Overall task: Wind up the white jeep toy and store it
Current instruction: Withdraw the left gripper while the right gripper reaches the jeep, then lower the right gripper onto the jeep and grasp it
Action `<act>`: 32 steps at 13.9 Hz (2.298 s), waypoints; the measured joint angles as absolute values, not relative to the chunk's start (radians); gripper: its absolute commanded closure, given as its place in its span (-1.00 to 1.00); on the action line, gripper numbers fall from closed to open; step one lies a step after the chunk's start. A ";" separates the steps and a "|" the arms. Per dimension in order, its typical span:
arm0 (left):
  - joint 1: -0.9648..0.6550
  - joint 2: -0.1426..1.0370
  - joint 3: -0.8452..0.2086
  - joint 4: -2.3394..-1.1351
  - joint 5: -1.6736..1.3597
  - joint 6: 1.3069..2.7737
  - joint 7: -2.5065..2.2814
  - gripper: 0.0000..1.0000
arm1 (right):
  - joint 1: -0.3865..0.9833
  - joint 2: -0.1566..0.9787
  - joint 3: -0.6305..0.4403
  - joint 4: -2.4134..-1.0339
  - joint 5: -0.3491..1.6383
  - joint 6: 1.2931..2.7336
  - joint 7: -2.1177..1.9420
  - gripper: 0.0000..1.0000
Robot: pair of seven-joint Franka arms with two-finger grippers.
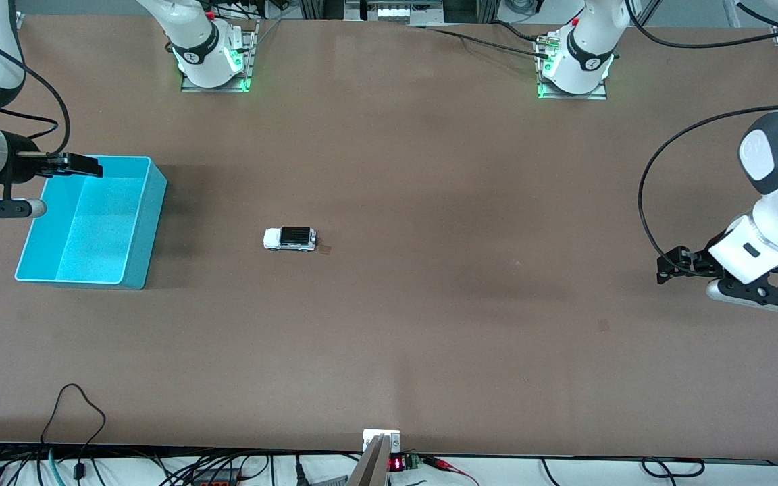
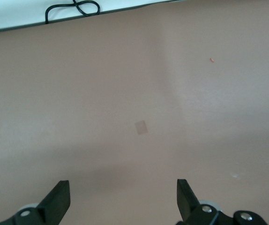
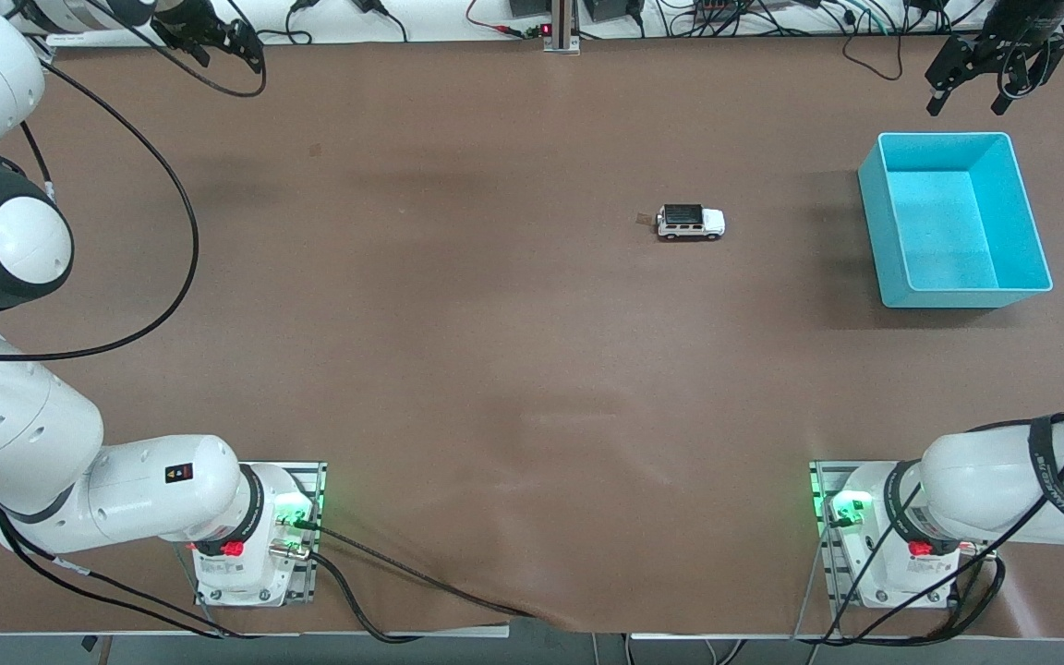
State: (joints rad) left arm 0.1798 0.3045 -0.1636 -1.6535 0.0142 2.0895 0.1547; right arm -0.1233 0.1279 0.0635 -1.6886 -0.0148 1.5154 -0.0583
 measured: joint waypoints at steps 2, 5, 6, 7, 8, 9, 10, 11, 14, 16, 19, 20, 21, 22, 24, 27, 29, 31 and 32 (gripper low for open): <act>0.142 0.294 -0.130 -1.596 0.014 2.001 0.103 -1.00 | -0.123 0.127 0.065 -1.724 -0.014 1.563 0.024 -1.00; 0.054 0.277 -0.022 -1.508 -0.015 1.873 0.063 -1.00 | -0.088 0.125 0.078 -1.790 -0.013 1.644 0.244 -1.00; 0.039 0.271 -0.002 -1.481 -0.025 1.837 0.051 -1.00 | -0.058 0.125 0.082 -1.806 -0.013 1.661 0.342 -1.00; 0.033 0.262 0.005 -1.462 -0.027 1.809 0.030 -1.00 | -0.026 0.124 0.086 -1.824 -0.012 1.681 0.437 -1.00; 0.031 0.250 0.006 -1.450 -0.027 1.777 0.003 -1.00 | 0.009 0.123 0.087 -1.848 -0.012 1.710 0.534 -1.00; 0.029 0.234 0.007 -1.443 -0.027 1.738 -0.016 -1.00 | 0.043 0.122 0.088 -1.879 -0.012 1.747 0.633 -1.00; 0.028 0.220 0.007 -1.440 -0.027 1.708 -0.023 -1.00 | 0.074 0.122 0.088 -1.911 -0.011 1.787 0.734 -1.00; 0.030 0.208 0.008 -1.440 -0.027 1.694 -0.026 -1.00 | 0.105 0.123 0.088 -1.944 -0.011 1.828 0.846 -1.00; 0.073 0.201 -0.019 -1.441 -0.028 1.686 -0.027 -1.00 | 0.185 0.134 0.088 -2.014 -0.010 1.934 1.195 -1.00; 0.101 0.201 -0.046 -1.441 -0.028 1.653 -0.027 -1.00 | 0.232 0.162 0.088 -2.028 -0.009 2.000 1.401 -1.00; 0.081 0.200 -0.036 -1.440 -0.028 1.613 -0.028 -1.00 | 0.303 0.235 0.088 -2.032 -0.008 2.113 1.649 -1.00; 0.058 0.200 -0.013 -1.440 -0.028 1.611 -0.028 -1.00 | 0.320 0.262 0.088 -2.032 -0.008 2.152 1.712 -1.00; 0.035 0.199 0.013 -1.440 -0.028 1.610 -0.028 -1.00 | 0.331 0.287 0.088 -2.032 -0.008 2.189 1.764 -1.00; 0.023 0.197 0.025 -1.440 -0.028 1.610 -0.028 -1.00 | 0.335 0.308 0.088 -2.032 -0.008 2.221 1.808 -1.00; 0.019 0.194 0.032 -1.440 -0.028 1.607 -0.028 -1.00 | 0.343 0.340 0.088 -2.031 -0.008 2.271 1.877 -1.00; 0.019 0.193 0.035 -1.441 -0.028 1.606 -0.028 -1.00 | 0.355 0.371 0.087 -2.028 -0.007 2.329 1.939 -1.00; 0.019 0.194 0.035 -1.443 -0.028 1.607 -0.028 -1.00 | 0.371 0.398 0.088 -2.018 -0.007 2.354 1.974 -1.00; 0.018 0.199 0.035 -1.446 -0.028 1.607 -0.028 -1.00 | 0.383 0.426 0.088 -2.003 -0.007 2.373 1.993 -1.00; 0.017 0.203 0.036 -1.446 -0.028 1.607 -0.028 -1.00 | 0.387 0.439 0.087 -1.998 -0.007 2.382 1.995 -1.00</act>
State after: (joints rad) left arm 0.0170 0.2032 0.0355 -1.4465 -0.0282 1.6066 -0.0285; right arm 0.3868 0.4385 0.0875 -1.9979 -0.0074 2.3823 1.9951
